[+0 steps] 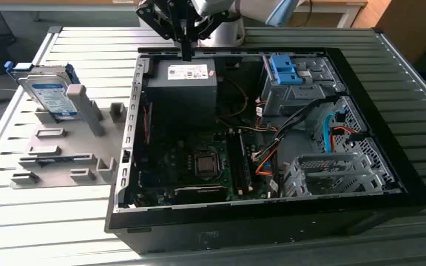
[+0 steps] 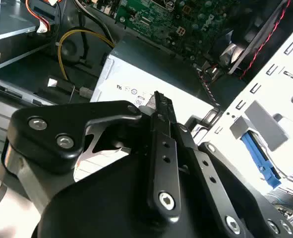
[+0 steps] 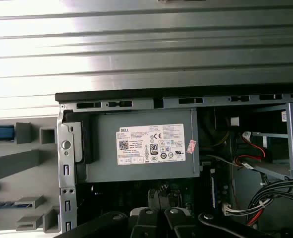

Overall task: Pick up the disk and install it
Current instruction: 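Reach for the disk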

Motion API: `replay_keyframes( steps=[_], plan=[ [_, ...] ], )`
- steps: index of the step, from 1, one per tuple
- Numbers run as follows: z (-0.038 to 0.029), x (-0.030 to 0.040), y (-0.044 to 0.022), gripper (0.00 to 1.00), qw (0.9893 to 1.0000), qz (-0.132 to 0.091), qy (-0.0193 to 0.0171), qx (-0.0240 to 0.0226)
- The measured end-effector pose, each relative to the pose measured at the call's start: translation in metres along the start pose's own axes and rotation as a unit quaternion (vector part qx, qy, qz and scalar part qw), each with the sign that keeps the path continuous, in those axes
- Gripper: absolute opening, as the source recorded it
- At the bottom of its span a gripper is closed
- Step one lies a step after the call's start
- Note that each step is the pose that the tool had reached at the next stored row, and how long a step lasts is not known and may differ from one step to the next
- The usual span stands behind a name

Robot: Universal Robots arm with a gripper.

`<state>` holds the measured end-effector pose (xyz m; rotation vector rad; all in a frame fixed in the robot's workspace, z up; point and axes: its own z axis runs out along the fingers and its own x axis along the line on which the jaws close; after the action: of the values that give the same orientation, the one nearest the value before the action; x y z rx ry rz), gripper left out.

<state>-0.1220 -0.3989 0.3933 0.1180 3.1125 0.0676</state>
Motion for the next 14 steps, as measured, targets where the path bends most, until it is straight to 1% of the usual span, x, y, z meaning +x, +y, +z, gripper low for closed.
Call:
replay_keyframes(
  steps=[14],
  plan=[
    [0.0000, 0.0022, -0.0002, 0.11, 1.0000, 0.000, 0.0000, 0.0000]
  ],
)
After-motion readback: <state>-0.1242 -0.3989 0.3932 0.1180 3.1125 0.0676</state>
